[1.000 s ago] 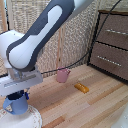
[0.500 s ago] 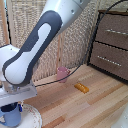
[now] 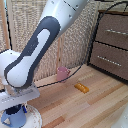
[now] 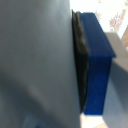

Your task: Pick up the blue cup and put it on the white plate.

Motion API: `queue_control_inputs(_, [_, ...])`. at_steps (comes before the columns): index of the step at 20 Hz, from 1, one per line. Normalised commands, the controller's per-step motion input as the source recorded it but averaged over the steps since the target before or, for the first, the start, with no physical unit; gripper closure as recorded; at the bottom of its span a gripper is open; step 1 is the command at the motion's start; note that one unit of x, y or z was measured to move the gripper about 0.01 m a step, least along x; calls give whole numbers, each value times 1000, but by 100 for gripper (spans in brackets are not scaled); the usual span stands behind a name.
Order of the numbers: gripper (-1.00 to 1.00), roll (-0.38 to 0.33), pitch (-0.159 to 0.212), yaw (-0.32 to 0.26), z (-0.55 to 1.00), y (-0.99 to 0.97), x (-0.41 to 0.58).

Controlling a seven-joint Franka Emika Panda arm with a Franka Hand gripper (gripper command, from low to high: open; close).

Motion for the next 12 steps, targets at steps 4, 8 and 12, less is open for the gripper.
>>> queue_control_inputs(4, [-100, 3, -23, 12, 520, -108, 36])
queue_control_inputs(8, [-100, 1, -77, 0, 745, -8, 138])
queue_control_inputs(12, [-100, 0, -104, 4, 842, -5, 298])
